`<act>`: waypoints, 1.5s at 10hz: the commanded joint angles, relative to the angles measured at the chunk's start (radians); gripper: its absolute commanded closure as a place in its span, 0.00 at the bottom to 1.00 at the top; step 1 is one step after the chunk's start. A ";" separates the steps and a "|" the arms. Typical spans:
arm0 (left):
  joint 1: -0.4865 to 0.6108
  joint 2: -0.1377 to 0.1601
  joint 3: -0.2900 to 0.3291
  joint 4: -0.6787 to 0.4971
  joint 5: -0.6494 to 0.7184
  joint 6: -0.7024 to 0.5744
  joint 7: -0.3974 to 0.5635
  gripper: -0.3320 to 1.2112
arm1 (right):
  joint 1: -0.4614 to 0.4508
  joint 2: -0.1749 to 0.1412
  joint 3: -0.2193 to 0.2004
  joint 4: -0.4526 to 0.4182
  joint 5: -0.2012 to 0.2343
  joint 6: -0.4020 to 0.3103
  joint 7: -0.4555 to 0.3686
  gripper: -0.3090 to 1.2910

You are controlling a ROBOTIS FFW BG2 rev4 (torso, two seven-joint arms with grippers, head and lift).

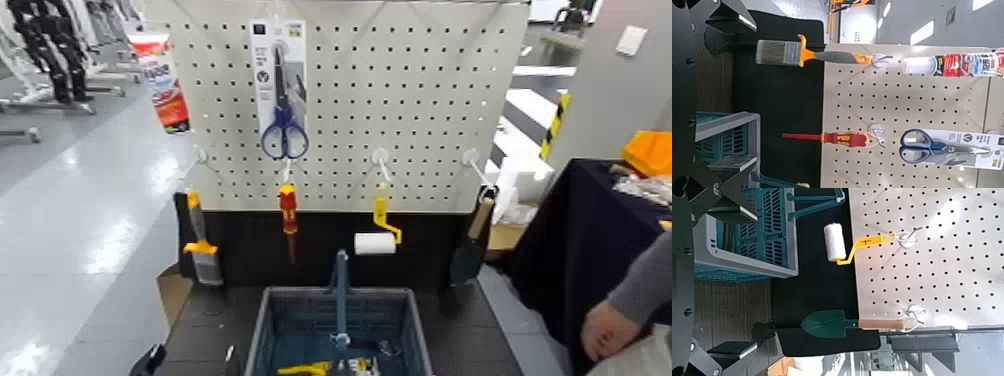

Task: Put the red glue tube into the crate.

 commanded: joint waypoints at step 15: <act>-0.164 -0.008 0.195 -0.153 0.048 0.324 -0.244 0.31 | -0.001 0.003 0.000 0.000 -0.006 -0.002 0.000 0.30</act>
